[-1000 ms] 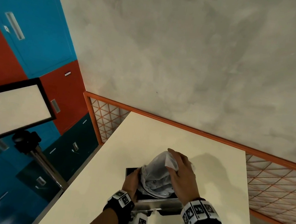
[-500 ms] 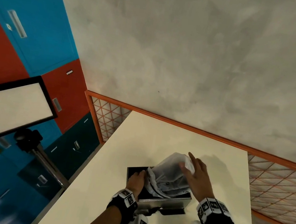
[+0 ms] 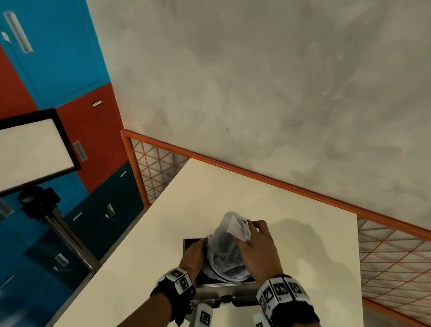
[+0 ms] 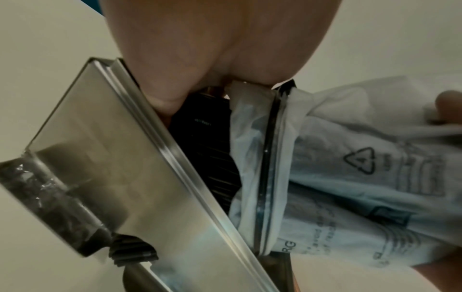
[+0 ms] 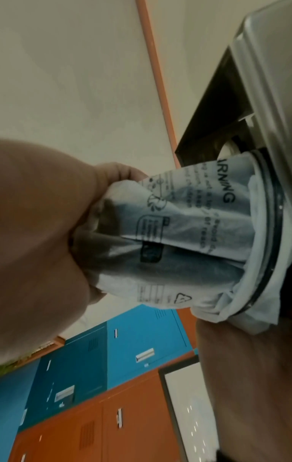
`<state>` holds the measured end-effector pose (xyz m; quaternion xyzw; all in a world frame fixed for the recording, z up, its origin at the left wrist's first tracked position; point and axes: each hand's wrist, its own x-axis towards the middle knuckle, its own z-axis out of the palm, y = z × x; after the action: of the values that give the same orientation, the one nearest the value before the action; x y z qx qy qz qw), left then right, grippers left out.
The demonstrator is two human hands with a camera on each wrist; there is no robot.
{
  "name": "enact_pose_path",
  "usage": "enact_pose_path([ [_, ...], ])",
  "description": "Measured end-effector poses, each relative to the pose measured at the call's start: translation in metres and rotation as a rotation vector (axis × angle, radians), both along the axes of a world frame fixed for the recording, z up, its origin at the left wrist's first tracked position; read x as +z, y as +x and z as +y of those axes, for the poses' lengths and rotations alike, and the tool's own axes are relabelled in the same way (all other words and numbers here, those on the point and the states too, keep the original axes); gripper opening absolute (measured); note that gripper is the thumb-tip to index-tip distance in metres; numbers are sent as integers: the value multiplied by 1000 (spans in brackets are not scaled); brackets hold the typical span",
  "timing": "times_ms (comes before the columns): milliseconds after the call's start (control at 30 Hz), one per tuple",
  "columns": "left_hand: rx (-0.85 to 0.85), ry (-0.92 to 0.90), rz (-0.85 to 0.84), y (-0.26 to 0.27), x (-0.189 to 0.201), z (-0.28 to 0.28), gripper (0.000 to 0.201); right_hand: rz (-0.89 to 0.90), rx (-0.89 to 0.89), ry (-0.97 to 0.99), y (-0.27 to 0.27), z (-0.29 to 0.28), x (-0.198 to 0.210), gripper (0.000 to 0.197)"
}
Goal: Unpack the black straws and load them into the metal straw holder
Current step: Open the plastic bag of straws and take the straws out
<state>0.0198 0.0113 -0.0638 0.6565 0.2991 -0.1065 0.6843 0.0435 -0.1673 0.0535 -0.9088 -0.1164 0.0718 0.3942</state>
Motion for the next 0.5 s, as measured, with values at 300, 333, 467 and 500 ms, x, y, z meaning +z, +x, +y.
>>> enact_pose_path([
  [300,9,43,9,-3,-22,6,62,-82,-63,-61,13,-8,0,44],
  [333,11,74,13,-2,-31,8,62,-76,-62,-20,13,-8,1,43],
  [467,-53,156,22,-6,-12,2,53,-47,-10,60,11,-9,-2,42],
  [500,-84,198,16,-10,2,-2,44,-53,13,41,11,-11,-3,41],
])
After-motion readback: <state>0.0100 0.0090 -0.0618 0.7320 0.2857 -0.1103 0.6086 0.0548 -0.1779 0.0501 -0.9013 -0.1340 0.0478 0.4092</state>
